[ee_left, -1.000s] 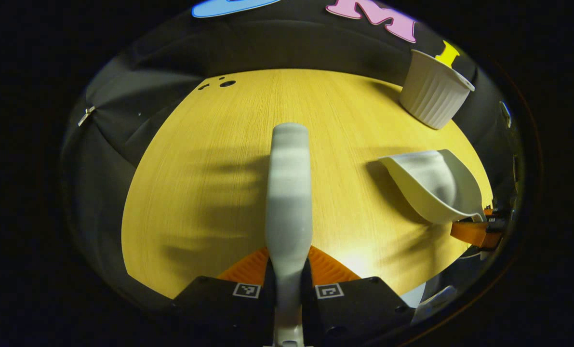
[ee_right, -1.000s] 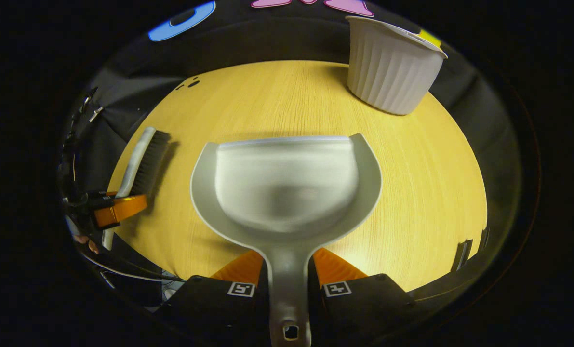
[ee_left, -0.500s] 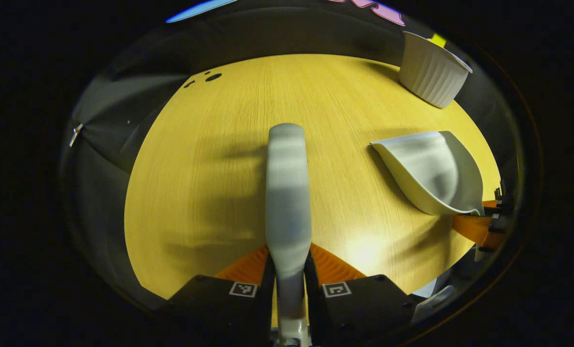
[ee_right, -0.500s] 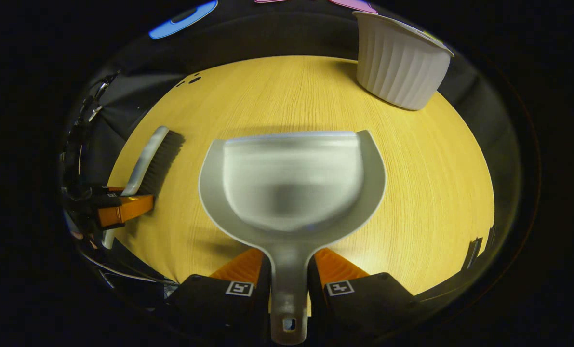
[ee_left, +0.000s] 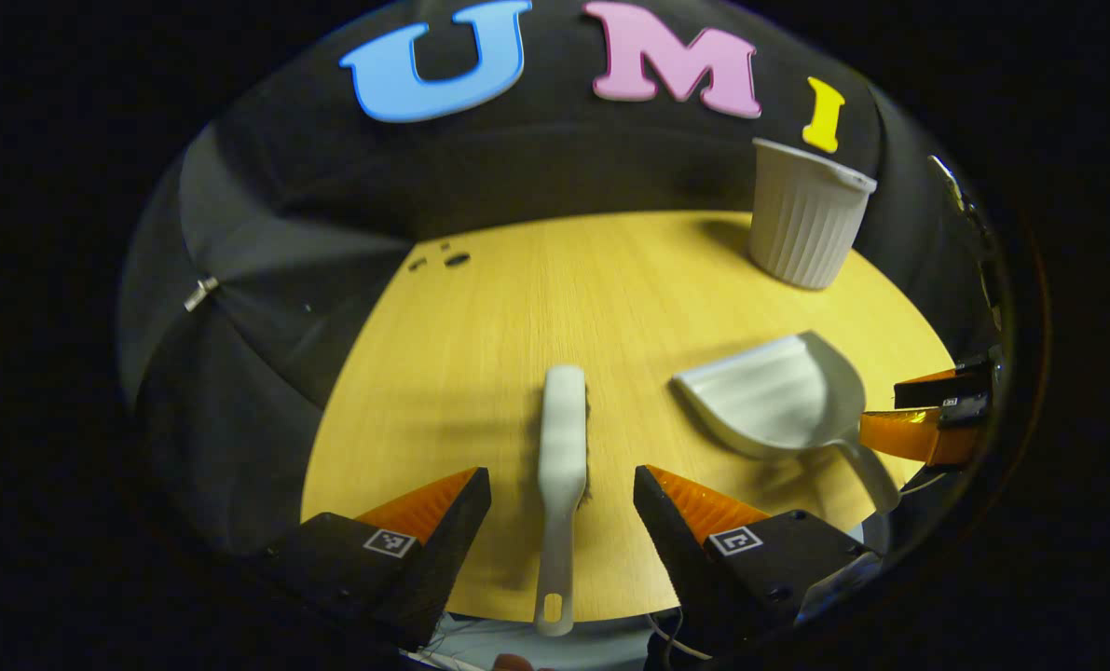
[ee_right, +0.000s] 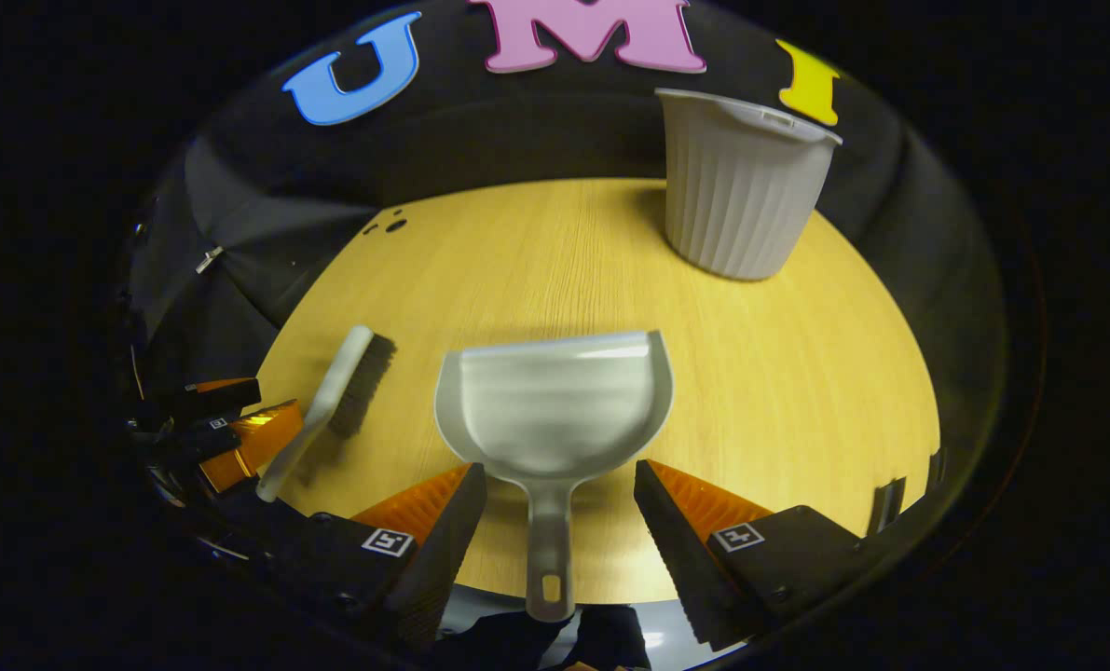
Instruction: Pick up the small broom and dustpan from the desktop, sweep the trash into the dustpan with the broom, and then empty the trash into the garbage bin.
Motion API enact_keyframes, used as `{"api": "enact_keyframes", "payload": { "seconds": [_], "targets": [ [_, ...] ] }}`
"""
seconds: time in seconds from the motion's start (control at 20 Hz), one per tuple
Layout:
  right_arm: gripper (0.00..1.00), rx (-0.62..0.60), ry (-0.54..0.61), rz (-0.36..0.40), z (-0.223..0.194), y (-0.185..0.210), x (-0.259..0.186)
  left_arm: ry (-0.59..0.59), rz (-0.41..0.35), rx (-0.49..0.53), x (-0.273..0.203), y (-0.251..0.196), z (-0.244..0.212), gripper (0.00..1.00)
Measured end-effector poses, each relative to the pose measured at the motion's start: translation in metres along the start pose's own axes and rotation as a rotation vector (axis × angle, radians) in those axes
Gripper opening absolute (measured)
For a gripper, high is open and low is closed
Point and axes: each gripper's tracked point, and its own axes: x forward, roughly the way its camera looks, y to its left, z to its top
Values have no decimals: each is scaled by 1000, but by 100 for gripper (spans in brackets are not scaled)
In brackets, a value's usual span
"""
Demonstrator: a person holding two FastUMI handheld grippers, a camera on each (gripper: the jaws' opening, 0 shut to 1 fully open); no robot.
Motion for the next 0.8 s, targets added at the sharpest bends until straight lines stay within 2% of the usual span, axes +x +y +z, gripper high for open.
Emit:
{"api": "enact_keyframes", "payload": {
  "seconds": [0.15,0.25,0.35,0.45,0.55,0.65,0.75,0.8],
  "targets": [
    [100,-41,-229,-44,54,-10,-52,-174,-3,-40,-48,-7,41,98],
    [99,-59,-365,-9,77,-4,-88,-259,-4,-33,-79,-13,60,98],
    [99,-85,-450,17,77,3,-112,-375,-3,-49,-101,-15,80,98],
    [99,-123,-508,-3,71,-3,-132,-465,-21,-64,-121,-23,96,98],
    [99,-149,-524,-24,62,-10,-151,-529,-4,-54,-148,-27,102,97],
    [99,-144,-534,-75,54,-21,-152,-564,-5,-50,-168,-41,99,97],
    [98,-143,-562,-147,55,-37,-161,-582,-42,-34,-179,-58,94,98],
    [98,-128,-575,-149,55,-37,-167,-585,-60,-21,-183,-67,91,98]
  ]
}}
